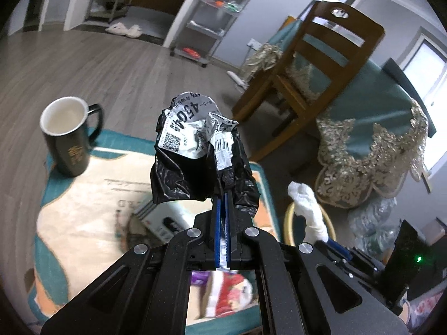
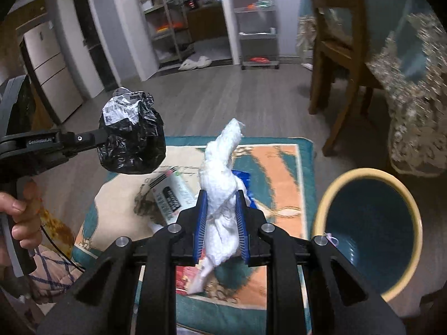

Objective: Collect trash
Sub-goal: 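Carry black bag and tissue over the bin and open both tools to drop them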

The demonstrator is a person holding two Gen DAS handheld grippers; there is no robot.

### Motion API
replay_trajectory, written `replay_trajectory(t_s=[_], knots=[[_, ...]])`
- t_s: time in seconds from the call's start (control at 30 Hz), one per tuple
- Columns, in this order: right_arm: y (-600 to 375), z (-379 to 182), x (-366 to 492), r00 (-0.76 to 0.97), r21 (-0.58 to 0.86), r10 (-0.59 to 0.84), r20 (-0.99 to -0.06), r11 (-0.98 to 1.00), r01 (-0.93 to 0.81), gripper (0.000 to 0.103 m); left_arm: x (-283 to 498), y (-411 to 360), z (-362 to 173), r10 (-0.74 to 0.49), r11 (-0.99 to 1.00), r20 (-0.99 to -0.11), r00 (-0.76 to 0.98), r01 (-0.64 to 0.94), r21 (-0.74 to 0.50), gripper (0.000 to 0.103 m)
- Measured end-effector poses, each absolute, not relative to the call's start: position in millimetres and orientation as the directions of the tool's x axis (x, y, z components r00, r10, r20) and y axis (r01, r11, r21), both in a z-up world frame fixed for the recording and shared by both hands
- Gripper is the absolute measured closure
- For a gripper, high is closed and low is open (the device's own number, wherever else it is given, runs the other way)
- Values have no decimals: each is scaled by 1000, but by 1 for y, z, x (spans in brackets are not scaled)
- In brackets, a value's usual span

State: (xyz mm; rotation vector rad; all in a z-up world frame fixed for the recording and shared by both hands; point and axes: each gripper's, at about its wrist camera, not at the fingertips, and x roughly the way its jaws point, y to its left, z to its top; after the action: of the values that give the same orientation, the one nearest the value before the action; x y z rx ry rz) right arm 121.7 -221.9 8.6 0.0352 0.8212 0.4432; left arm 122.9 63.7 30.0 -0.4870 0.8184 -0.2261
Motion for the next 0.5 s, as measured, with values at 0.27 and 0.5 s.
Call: replay_trajectory(t_s=[0.27,0.5], knots=[[-270,-7,118,619,237,350,-703,936,-260,83,133,20,42,-420,866,-626,657,83,-494,100],[-316,-15,119,648,286,313,-694,946,-151,83,144,-32,42,-482,853,-619,620,171,-493,100]])
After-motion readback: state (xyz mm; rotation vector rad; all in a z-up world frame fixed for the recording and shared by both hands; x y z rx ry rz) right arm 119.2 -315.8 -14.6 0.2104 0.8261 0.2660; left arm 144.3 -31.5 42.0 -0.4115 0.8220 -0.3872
